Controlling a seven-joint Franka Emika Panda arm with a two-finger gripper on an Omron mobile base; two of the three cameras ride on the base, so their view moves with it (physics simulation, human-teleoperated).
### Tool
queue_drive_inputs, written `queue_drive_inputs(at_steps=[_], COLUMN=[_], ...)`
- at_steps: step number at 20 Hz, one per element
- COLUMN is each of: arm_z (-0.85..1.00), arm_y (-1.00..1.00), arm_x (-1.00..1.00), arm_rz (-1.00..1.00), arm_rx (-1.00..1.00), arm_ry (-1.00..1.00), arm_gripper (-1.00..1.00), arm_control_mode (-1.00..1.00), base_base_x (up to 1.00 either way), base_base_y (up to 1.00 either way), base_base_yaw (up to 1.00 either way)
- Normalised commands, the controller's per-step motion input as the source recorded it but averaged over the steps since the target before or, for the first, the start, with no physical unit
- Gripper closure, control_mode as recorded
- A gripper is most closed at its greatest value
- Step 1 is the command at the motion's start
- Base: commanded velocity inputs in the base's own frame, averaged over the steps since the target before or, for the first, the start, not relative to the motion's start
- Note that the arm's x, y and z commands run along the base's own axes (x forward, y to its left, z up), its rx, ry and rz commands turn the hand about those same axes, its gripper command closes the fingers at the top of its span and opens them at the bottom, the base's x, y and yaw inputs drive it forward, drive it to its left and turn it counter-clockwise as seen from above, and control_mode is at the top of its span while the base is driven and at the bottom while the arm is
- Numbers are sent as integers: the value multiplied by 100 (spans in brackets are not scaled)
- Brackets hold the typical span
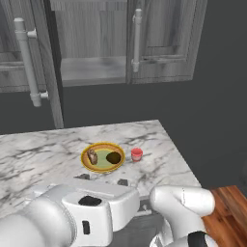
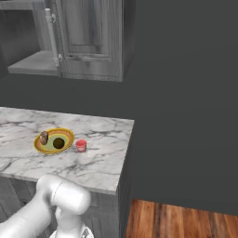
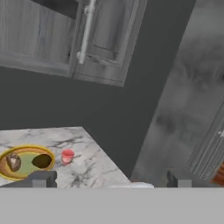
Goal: Pick the avocado and bread from the counter and place them on the plate. Then pick the jam from the cabinet and place it next to the plate. Lastly close the cabinet door.
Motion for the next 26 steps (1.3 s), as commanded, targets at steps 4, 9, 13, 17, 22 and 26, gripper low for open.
queue_drive_inputs(at_steps=[4,9,13,17,22,26], arm_z=[29,3,2,0,0,0], arm_y=[87,58,39,38,81,74], arm_x=[12,69,83,92,44,52], arm_rz=[-14,-12,-11,-7,-11,-12], arm_rx=[-26,-23,-20,-15,-21,-21], arm_ry=[12,27,37,28,25,24], arm_gripper=[-100,-100,-100,-100,-100,-100], arm_control_mode=[-100,-100,-100,-100,-100,-100], base_base_x=[0,0,0,0,0,0], base_base_y=[0,0,0,0,0,0], base_base_yaw=[0,0,0,0,0,0])
